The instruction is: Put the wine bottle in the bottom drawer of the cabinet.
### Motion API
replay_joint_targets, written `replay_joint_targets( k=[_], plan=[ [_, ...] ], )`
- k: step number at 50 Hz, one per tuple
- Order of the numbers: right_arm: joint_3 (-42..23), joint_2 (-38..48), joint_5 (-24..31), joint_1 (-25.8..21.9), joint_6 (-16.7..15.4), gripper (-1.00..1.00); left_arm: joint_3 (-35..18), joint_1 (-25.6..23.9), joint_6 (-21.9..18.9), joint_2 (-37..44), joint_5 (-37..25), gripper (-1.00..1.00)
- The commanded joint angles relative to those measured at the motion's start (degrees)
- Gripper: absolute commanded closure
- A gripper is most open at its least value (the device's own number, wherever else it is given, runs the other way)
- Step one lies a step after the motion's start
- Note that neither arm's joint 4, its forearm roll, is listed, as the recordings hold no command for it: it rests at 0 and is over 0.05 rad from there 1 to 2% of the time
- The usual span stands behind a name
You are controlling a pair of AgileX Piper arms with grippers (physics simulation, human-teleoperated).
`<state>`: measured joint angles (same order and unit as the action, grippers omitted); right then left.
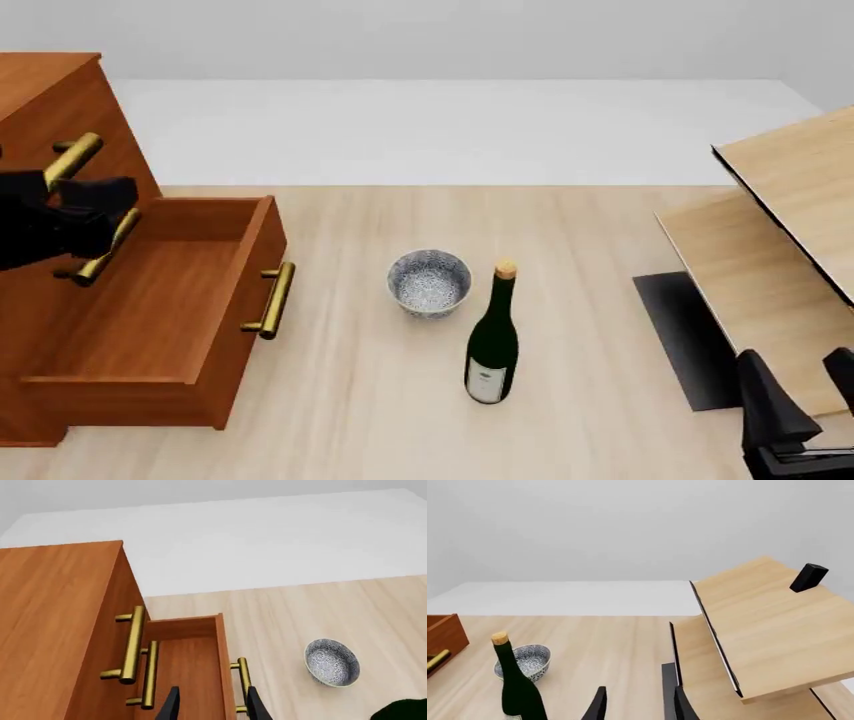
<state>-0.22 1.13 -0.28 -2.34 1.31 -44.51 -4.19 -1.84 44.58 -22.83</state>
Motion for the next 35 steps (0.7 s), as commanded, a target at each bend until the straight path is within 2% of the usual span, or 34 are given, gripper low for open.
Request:
replay_joint_targets(
  k=[1, 5, 8, 9, 11, 12, 13, 15, 16, 18, 21, 26, 30, 35],
  plan=[
    [0.0, 0.2, 0.2, -0.9, 0.0, -1.0, -2.6, -1.3, 1.7, 4.7, -5.0, -1.0],
    [0.0, 0.2, 0.2, -1.2, 0.1, -1.0, -2.3, -1.5, -0.1, 5.4, -5.5, -1.0],
    [0.1, 1.1, -0.7, -1.5, 0.0, -1.0, -2.5, 0.1, -0.5, 6.7, -5.2, -1.0],
    [0.1, 0.8, -0.3, -1.5, 0.1, -1.0, -2.3, -0.2, 0.7, 6.9, -5.3, -1.0],
    [0.1, 0.6, -0.1, -1.3, 0.2, -1.0, -1.9, -0.2, 0.1, 7.0, -5.0, -1.0],
    [0.1, 0.7, -0.1, -1.3, 0.2, -1.0, -1.9, -0.3, 2.3, 7.7, -5.3, -1.0],
    [0.1, 1.0, -0.3, -1.5, 0.3, -1.0, -1.1, -0.2, -0.6, 7.8, -5.1, -1.0],
    [0.1, 1.4, -0.6, -1.7, 0.1, -1.0, -0.4, 1.0, -2.9, 8.8, -5.0, -1.0],
    [0.1, 1.3, -0.5, -1.8, 0.2, -1.0, 0.5, -1.0, -3.2, 8.2, -4.9, -1.0],
    [0.1, 1.6, -0.8, -1.8, 0.2, -1.0, 0.6, -0.8, -0.9, 8.3, -4.5, -1.0],
    [0.1, 1.9, -1.0, -1.8, 0.3, -1.0, 1.1, -0.5, -1.9, 8.9, -3.8, -1.0],
    [0.2, 1.7, -0.7, -2.0, 0.2, -1.0, 1.9, -1.6, -0.5, 10.0, -3.3, -1.0],
    [0.2, 1.6, -0.5, -1.9, 0.3, -1.0, 3.7, -2.9, -1.5, 10.4, -1.8, -1.0],
    [0.2, 1.3, -0.2, -2.2, 0.1, -1.0, 5.5, -3.2, -0.7, 10.9, -0.4, -1.0]
  ],
)
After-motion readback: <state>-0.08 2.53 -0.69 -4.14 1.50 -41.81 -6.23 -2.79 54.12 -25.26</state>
